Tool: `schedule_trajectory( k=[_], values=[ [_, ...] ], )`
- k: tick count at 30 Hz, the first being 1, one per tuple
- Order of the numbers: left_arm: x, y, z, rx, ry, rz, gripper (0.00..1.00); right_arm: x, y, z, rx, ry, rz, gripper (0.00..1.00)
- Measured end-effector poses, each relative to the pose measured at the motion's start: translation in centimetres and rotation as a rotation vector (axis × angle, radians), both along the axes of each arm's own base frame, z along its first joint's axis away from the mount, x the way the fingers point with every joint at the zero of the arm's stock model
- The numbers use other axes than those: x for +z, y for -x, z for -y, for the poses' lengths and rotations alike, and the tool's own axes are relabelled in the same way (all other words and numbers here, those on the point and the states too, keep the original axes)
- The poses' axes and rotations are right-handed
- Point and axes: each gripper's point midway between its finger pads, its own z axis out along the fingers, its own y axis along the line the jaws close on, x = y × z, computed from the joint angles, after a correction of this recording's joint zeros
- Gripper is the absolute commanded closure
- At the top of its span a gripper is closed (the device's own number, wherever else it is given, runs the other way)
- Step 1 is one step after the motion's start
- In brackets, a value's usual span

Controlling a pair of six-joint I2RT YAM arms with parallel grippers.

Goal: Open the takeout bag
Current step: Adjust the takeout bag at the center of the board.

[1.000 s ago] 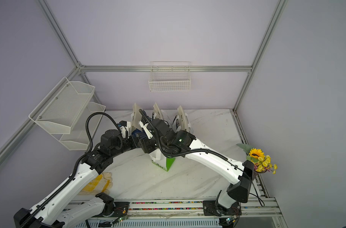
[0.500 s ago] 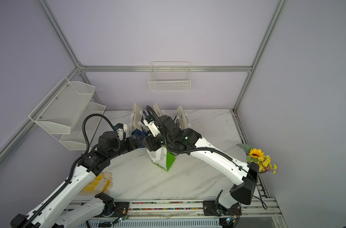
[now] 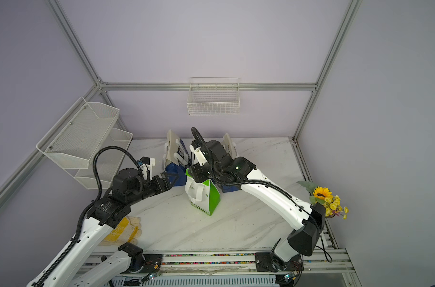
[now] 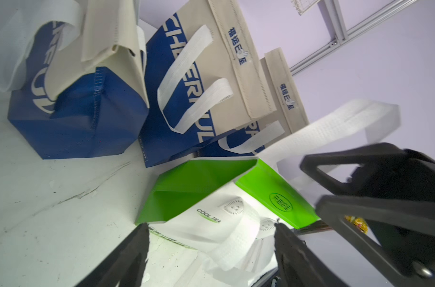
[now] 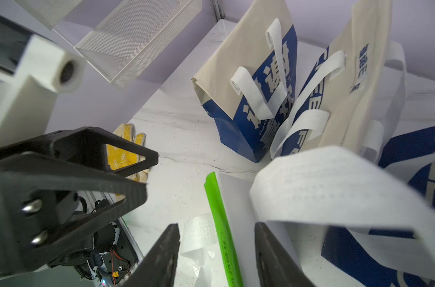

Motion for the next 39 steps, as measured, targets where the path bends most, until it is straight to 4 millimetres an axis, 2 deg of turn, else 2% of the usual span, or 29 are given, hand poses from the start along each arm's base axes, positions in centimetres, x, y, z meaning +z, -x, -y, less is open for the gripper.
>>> schedule_trajectory(
  k=[5,9,15,22,23,25,28,30,32,35,39],
  values=[
    [0.7,0.7,0.9,-0.061,0.035,0.013,0.24,-1.8,-0.7,-0.4,0.004,0.037,-0.02,0.63],
    [1.8,0.9,1.9,-0.118,0.073,0.043,0.24,-2.0,-0.6,-0.6,0.023,0.039,-0.02,0.8],
    [2.4,0.4,3.0,-0.168,0.099,0.068,0.25,-2.3,0.4,-0.7,0.068,0.019,-0.03,1.0],
    [2.9,-0.2,3.8,-0.202,0.115,0.103,0.25,-2.0,2.7,-0.3,0.144,-0.036,-0.037,1.0],
    [2.9,-0.3,3.8,-0.206,0.118,0.107,0.25,-1.9,2.9,-0.3,0.153,-0.04,-0.038,0.92],
    [2.9,-0.3,3.9,-0.211,0.122,0.114,0.24,-1.9,3.3,-0.3,0.168,-0.048,-0.042,0.64],
    [2.5,-0.5,4.1,-0.217,0.128,0.12,0.24,-1.6,3.4,-0.1,0.164,-0.056,-0.031,0.49],
    [2.0,-0.9,4.4,-0.222,0.128,0.111,0.25,-1.2,3.4,0.5,0.135,-0.061,-0.023,0.36],
    [1.5,-1.5,4.7,-0.229,0.129,0.097,0.26,-0.6,3.5,1.7,0.086,-0.066,-0.009,0.34],
    [0.5,-2.4,5.4,-0.238,0.135,0.068,0.25,1.4,4.4,4.5,0.012,-0.096,0.039,0.33],
    [0.4,-3.1,5.8,-0.242,0.151,0.067,0.25,4.3,6.6,8.4,-0.069,-0.186,0.091,0.34]
  ],
)
